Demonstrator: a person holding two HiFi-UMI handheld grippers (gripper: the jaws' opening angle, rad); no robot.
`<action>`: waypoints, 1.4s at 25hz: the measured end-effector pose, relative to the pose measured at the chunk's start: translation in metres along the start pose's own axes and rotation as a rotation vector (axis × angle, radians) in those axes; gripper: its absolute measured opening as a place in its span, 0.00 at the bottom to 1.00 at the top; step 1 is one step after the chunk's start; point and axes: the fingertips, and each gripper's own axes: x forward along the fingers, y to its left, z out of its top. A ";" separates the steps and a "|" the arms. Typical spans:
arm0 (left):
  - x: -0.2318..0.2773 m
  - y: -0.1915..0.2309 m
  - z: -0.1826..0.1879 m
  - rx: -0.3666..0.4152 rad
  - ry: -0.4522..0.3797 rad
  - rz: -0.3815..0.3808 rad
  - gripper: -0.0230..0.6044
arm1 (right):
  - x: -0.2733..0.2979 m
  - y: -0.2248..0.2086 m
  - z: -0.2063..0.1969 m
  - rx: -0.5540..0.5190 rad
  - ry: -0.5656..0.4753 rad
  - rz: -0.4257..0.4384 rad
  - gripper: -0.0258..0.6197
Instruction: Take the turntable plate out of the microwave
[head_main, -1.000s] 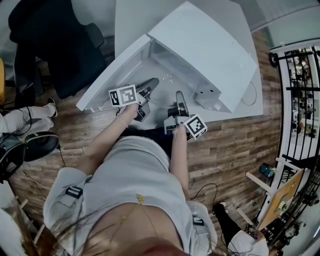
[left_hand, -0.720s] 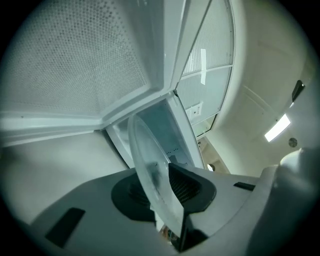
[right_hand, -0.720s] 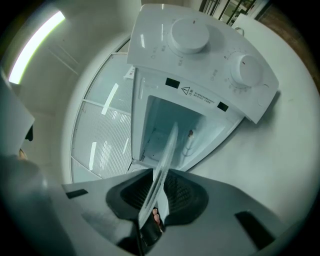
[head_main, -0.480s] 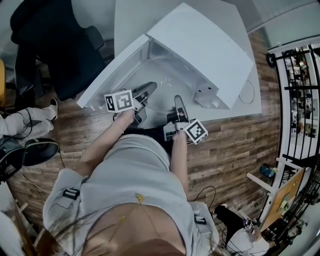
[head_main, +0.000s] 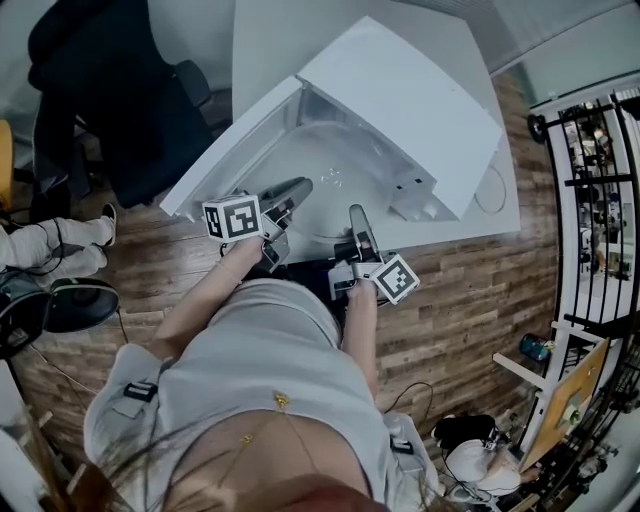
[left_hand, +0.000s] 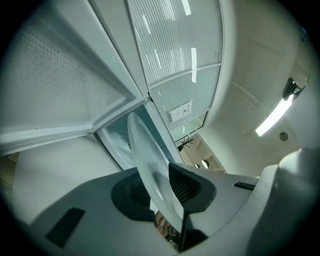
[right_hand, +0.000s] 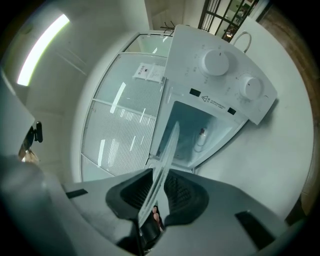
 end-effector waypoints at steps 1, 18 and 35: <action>-0.002 -0.001 0.000 0.000 -0.001 -0.002 0.20 | 0.000 0.004 0.000 -0.003 0.000 0.005 0.16; -0.028 -0.043 0.008 -0.014 -0.002 -0.057 0.19 | -0.013 0.052 0.000 -0.017 -0.029 0.070 0.16; 0.014 -0.069 0.043 0.061 0.018 -0.081 0.19 | 0.012 0.066 0.055 -0.043 -0.040 0.109 0.15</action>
